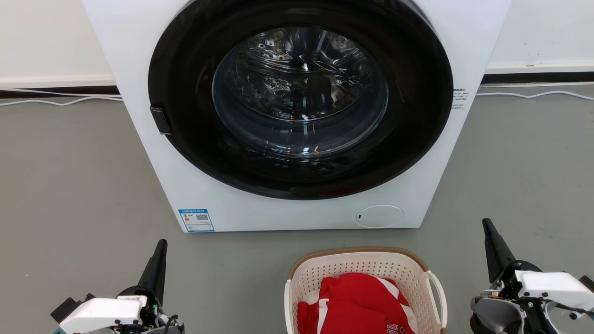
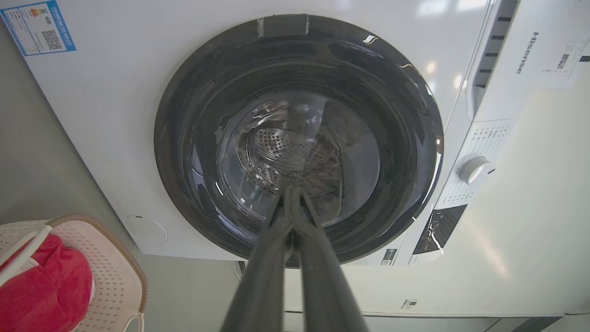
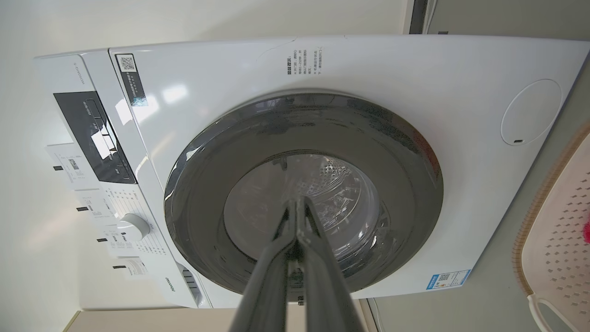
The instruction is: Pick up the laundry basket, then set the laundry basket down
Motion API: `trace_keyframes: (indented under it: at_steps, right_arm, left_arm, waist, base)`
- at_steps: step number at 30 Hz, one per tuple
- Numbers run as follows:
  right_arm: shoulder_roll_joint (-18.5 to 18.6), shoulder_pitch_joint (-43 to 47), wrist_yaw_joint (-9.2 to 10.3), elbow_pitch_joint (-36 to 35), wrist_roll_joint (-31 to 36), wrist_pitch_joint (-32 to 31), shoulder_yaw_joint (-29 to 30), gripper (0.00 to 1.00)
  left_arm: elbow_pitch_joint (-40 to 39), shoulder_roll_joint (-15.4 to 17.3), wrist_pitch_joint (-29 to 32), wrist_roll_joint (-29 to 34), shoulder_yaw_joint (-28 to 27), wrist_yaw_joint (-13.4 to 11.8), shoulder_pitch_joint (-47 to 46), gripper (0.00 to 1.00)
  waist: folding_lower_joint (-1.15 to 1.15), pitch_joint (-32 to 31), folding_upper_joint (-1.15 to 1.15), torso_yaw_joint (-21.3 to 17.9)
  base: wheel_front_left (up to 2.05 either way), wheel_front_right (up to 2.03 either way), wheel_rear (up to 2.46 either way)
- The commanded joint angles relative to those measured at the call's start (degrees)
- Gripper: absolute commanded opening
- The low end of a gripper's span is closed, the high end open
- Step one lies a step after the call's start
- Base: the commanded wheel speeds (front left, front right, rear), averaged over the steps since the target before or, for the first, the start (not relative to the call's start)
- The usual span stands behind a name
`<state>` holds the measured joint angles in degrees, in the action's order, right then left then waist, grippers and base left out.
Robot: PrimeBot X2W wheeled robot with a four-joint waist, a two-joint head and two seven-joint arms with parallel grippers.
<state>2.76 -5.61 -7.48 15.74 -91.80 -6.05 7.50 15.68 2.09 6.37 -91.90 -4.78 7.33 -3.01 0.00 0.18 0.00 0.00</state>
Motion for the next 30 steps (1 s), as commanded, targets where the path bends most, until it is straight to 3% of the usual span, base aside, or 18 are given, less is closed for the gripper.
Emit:
trace_keyframes:
  at_steps: [1, 30]
  right_arm:
    - [0.1, -0.6, -0.01, -1.7, -0.4, -0.4, -1.0, 0.0]
    - [0.1, -0.6, -0.01, -1.7, -0.4, -0.4, -1.0, 0.0]
  left_arm:
    - [-1.7, 0.8, 0.1, -0.3, -1.7, 0.2, -3.2, 0.0]
    - [-1.7, 0.8, 0.1, -0.3, -1.7, 0.2, -3.2, 0.0]
  waist:
    - [0.0, 0.0, 0.0, 0.0]
    - [0.0, 0.0, 0.0, 0.0]
  base:
    - [0.0, 0.0, 0.0]
    - [0.0, 0.0, 0.0]
